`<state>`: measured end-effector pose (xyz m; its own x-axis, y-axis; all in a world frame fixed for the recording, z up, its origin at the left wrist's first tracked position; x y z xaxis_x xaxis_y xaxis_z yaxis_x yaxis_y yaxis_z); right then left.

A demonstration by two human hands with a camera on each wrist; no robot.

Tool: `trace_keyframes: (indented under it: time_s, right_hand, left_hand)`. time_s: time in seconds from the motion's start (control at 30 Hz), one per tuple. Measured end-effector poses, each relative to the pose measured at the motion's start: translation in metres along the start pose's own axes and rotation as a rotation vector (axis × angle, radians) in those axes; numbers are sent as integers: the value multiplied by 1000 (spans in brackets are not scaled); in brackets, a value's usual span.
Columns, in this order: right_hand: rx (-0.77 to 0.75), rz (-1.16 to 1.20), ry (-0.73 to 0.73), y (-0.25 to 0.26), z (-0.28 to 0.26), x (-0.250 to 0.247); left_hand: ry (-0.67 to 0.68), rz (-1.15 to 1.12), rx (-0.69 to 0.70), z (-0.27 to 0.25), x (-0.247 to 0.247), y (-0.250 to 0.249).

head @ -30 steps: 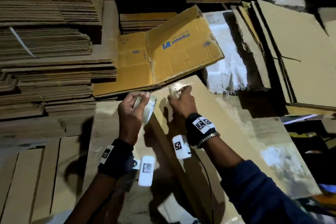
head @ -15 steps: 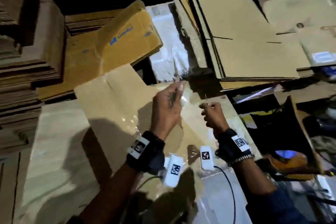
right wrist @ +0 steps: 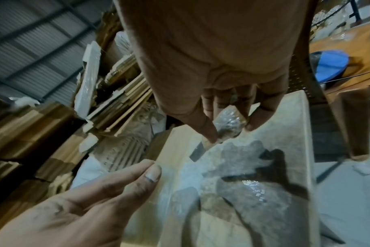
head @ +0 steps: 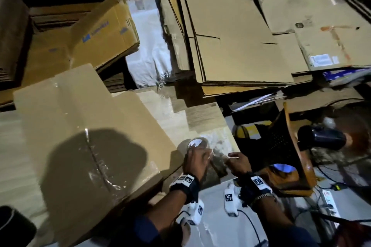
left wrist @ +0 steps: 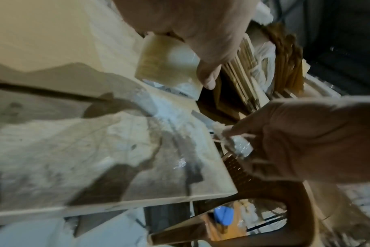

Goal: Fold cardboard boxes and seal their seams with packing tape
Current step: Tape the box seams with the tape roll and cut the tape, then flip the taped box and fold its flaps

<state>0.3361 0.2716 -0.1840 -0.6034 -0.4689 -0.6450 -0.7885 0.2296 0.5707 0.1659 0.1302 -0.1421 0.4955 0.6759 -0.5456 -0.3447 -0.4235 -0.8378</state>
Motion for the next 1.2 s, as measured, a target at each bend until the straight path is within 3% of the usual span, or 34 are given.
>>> trace_keyframes:
  time_s: [0.1,0.3,0.37,0.5,0.63,0.77,0.87,0.93,1.0,1.2]
  right_hand:
    - [-54,-65,-54,-5,13,7]
    - [-138,-184,-79,-10,23,23]
    - [-182,-232,-77,-4,22,23]
    - [-198,-329,-58,9,20,21]
    - [-397,-403,-11,83,-6,36]
    - [-669,-408,67,215,-83,63]
    - [-901,-322,150,308,-145,97]
    - [-905,-286,237,347,-181,125]
    - [-802,-191,347,368,-208,159]
    - [-779,-312,477,376,-256,262]
  left_hand:
    - [30,29,50,0,27,25]
    - [230,206,187,-18,77,46]
    - [257,183,185,-19,76,43]
    - [162,159,203,0,42,10]
    - [69,111,202,37,-27,-49]
    - [-121,97,210,79,-132,-101]
    - [-239,90,165,98,-219,-107]
    - [-269,89,49,109,-277,-74]
    - [-278,137,-75,117,-331,-24]
    - [-339,512,-427,89,-467,132]
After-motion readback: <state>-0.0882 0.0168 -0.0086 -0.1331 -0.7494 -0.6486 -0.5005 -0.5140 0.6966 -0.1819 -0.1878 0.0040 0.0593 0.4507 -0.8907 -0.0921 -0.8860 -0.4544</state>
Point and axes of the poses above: each hand's wrist, its own z-axis towards the middle knuckle, its own x-axis out of the palm, y = z × x, the point moved 10 cm from there along z, towards the middle knuckle, and after that the axes turned 9 degrees about -y, right-handed, at the moved point
